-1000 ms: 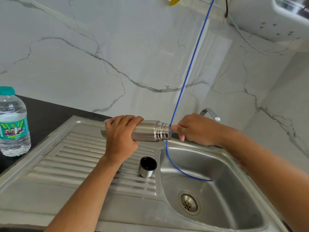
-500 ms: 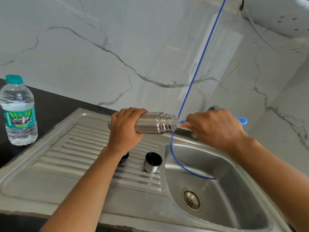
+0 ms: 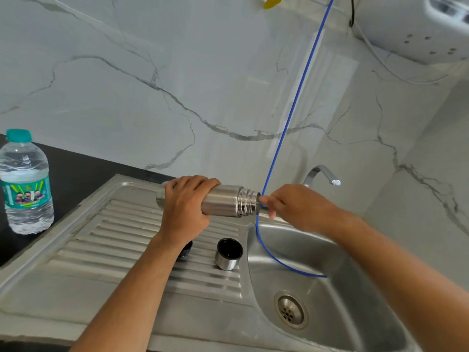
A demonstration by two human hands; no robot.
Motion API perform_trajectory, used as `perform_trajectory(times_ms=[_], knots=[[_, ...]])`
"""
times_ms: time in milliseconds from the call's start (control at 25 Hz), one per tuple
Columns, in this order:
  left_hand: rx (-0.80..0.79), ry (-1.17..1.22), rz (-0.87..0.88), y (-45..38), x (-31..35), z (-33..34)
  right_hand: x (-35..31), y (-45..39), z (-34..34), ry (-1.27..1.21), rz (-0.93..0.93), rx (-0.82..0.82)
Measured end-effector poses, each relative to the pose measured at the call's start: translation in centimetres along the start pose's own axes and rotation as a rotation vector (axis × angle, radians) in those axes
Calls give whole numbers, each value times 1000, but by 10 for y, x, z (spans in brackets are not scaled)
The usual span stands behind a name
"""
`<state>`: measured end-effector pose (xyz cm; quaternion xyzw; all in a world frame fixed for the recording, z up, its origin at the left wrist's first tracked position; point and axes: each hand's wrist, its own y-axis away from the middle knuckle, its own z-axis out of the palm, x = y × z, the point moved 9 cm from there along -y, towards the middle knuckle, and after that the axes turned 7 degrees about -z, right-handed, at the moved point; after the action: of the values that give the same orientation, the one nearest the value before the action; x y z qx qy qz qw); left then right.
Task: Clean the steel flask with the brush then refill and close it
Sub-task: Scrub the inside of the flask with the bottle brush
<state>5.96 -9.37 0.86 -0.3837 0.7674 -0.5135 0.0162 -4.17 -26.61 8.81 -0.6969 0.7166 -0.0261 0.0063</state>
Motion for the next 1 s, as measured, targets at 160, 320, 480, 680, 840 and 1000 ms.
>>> perform_trajectory(times_ms=[160, 320, 480, 680, 840, 1000], knots=[[12, 88, -154, 0, -16, 2, -31, 16, -24, 827, -175, 528], [-7, 100, -119, 2, -6, 6, -31, 10, -29, 722, -268, 463], [-3, 81, -46, 2, -2, 4, 19, -6, -11, 152, -55, -29], [46, 42, -111, 0, -18, -4, 53, 16, -28, -45, -53, -57], [59, 58, -101, -1, 0, -6, 14, 6, -26, 348, -128, 87], [56, 45, -38, -4, -4, -13, 3, 9, -24, 512, -179, 108]])
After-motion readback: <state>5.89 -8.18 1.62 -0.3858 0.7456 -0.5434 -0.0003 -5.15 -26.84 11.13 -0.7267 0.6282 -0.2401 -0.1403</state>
